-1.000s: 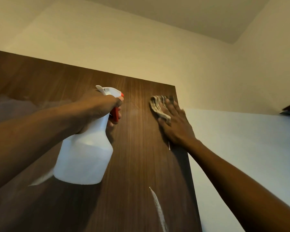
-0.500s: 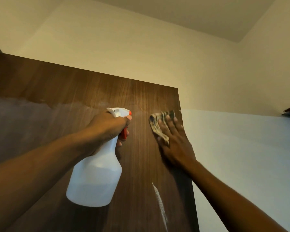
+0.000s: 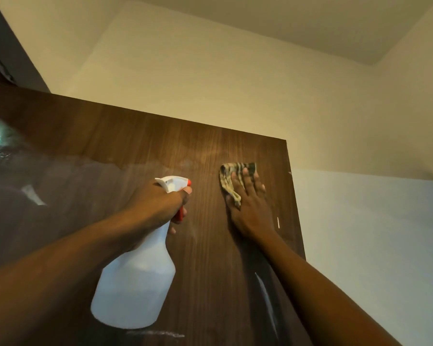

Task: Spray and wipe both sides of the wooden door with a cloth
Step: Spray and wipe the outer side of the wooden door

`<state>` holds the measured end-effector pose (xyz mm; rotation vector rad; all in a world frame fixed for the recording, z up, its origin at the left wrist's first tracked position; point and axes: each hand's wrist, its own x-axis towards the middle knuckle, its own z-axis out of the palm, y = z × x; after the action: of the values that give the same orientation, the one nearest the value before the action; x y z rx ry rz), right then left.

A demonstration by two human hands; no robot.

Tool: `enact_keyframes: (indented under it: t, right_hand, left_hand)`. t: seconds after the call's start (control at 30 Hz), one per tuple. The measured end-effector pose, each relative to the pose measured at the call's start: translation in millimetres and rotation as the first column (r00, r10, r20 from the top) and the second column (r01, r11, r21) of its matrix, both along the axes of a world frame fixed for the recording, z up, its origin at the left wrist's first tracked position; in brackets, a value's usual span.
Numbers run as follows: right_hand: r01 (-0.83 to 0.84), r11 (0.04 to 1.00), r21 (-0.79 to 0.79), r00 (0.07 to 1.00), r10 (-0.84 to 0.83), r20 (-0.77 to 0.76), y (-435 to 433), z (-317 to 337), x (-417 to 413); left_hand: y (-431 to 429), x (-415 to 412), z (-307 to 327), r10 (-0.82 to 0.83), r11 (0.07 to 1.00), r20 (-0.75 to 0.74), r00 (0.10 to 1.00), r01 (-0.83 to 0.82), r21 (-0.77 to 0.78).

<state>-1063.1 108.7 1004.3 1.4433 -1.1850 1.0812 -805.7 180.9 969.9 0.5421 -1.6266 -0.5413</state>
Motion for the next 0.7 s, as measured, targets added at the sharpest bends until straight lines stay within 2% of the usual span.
enact_keyframes:
  t: [0.07,0.1,0.2,0.3,0.4,0.5,0.63,0.7]
  right_hand:
    - [-0.013,1.0,0.014,0.998,0.014,-0.058,5,-37,-15]
    - [-0.009,1.0,0.004,1.0,0.009,-0.028,8,-52,-29]
    - [0.043,0.999,0.031,0.977,-0.049,0.209,21,-63,-53]
    - [0.03,0.998,0.053,0.939,-0.047,0.342,20,-35,-25]
    - [0.038,0.997,0.066,0.97,-0.053,0.239,10,-3,38]
    - [0.04,0.996,0.078,0.997,-0.045,0.063,7,-5,89]
    - [0.022,0.996,0.088,0.984,-0.006,-0.181,7,-54,70]
    - [0.034,0.998,0.044,0.987,-0.027,-0.156,5,-61,43]
  left_hand:
    - [-1,9,-7,-0.01,1.0,0.003,1.0,0.01,0.016]
    - [-2,10,-11,0.013,1.0,0.004,1.0,-0.013,0.001]
    - [-2,18,-24,0.126,0.99,-0.015,0.992,-0.126,-0.066]
    - [-5,29,-23,0.14,0.99,-0.115,0.983,-0.137,0.034]
    - [-6,41,-17,0.142,0.989,-0.145,0.979,-0.136,0.054]
    - [-3,53,-13,0.128,0.991,-0.155,0.98,-0.122,0.046]
    - [-2,67,-18,0.136,0.991,-0.14,0.981,-0.135,0.016]
    - [-2,72,-19,0.161,0.987,-0.141,0.977,-0.163,-0.003]
